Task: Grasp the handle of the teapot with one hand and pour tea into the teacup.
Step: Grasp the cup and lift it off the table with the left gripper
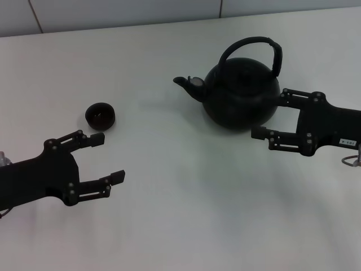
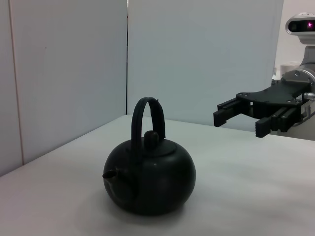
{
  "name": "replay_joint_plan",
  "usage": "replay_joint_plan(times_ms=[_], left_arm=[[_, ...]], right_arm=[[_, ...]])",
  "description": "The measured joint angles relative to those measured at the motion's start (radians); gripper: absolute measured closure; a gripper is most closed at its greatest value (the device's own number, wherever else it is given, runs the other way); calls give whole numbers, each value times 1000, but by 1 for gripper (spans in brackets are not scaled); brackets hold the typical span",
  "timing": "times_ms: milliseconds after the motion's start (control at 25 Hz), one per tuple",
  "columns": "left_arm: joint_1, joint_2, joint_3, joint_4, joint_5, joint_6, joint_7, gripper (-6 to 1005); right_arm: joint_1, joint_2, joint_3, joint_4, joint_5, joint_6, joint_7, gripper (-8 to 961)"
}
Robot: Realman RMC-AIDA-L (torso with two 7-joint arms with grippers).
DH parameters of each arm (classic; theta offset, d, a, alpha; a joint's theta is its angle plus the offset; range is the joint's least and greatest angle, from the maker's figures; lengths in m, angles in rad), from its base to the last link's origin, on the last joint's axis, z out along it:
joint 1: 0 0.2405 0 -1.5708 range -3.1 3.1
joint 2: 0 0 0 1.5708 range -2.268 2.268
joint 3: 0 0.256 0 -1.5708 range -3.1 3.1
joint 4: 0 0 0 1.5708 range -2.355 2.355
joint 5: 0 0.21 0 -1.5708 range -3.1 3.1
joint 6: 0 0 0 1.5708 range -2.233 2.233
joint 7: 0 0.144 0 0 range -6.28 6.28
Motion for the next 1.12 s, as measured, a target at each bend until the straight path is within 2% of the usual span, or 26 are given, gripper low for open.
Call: replay_joint_plan(times_ms=[1120], left_arm=[[1, 2, 0, 0, 0, 0, -6, 152]], right_arm=[[-27, -5, -3, 3, -14, 3, 0, 222]])
